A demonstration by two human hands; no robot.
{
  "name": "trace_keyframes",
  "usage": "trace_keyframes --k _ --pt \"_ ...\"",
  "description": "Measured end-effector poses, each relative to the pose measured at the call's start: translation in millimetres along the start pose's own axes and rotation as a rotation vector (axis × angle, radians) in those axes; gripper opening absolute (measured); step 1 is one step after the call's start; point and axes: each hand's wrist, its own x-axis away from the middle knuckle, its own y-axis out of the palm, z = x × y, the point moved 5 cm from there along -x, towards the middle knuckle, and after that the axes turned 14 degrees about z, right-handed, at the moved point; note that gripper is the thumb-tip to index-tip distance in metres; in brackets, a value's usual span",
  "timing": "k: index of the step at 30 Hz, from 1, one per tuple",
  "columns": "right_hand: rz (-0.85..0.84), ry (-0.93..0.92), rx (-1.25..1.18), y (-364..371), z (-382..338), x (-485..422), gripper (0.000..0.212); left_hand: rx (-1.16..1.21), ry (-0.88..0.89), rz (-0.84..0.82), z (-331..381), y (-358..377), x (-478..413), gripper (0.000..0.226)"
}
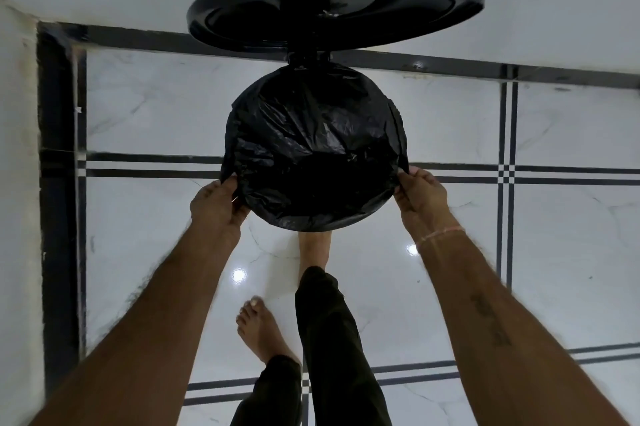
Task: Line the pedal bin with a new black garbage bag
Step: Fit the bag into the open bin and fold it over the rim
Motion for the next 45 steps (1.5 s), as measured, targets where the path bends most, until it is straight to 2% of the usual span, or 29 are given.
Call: trace_keyframes --k 3,7,9,12,14,16,20,23,26,30,34,36,39,41,45 --pt "-0.057 -0.069 0.032 1.1 -5.8 2.3 0.029 -0.029 0.103 -0.001 2.4 -1.5 3.7 0.004" --pt "-0.202 -0.076 -0.023 3.4 -6.5 2.0 0.017 -0.073 0.272 -0.066 6.4 -2.7 16.4 0.018" --pt "-0.257 -0.093 -0.004 2.7 -5.8 -0.5 0.015 -0.049 0.254 -0.080 8.5 -3.0 16.8 0.020" --pt "-0.256 -0.088 0.032 3.5 -6.3 -5.8 0.020 -0.036 0.111 -0.061 9.2 -0.1 8.9 0.014" --pt "-0.236 -0.081 0.040 4.6 -6.9 -7.3 0.017 -0.050 0.074 -0.046 9.1 2.5 5.6 0.009" --pt "-0.204 -0.100 0.039 4.0 -8.7 -7.8 0.018 -0.063 0.091 -0.024 9.3 2.3 3.8 0.005" --pt "-0.173 -0.248 0.146 5.0 -15.4 -3.6 0.021 -0.132 0.208 0.015 14.7 -3.6 6.8 0.013" --pt "-0.151 -0.357 0.233 8.0 -20.1 0.4 0.021 -0.154 0.309 -0.026 15.4 -1.8 17.8 0.018" --pt "-0.150 -0.310 0.245 12.5 -23.0 3.6 0.027 -0.107 0.266 -0.054 16.0 1.7 23.8 0.027" --pt "-0.056 -0.078 0.196 16.9 -22.7 -0.6 0.027 -0.078 0.145 0.002 19.8 5.1 22.7 0.023" --pt "0.004 0.034 0.032 20.6 -16.2 0.4 0.029 -0.072 0.151 0.013 20.6 5.1 21.8 0.021" --pt "-0.026 0.031 0.002 21.0 -13.8 1.5 0.032 -0.063 0.154 0.034 20.8 2.0 18.6 0.019" --pt "-0.025 -0.036 0.062 17.1 -16.5 0.6 0.004 -0.085 0.165 0.054 19.7 0.1 14.4 0.016" --pt "-0.014 -0.071 0.081 13.5 -17.1 -3.3 0.013 -0.095 0.167 0.059 18.0 2.3 14.0 0.016" --pt "-0.112 -0.159 0.173 11.5 -14.9 -6.4 0.010 -0.097 0.179 0.053 16.8 4.2 15.5 0.023"
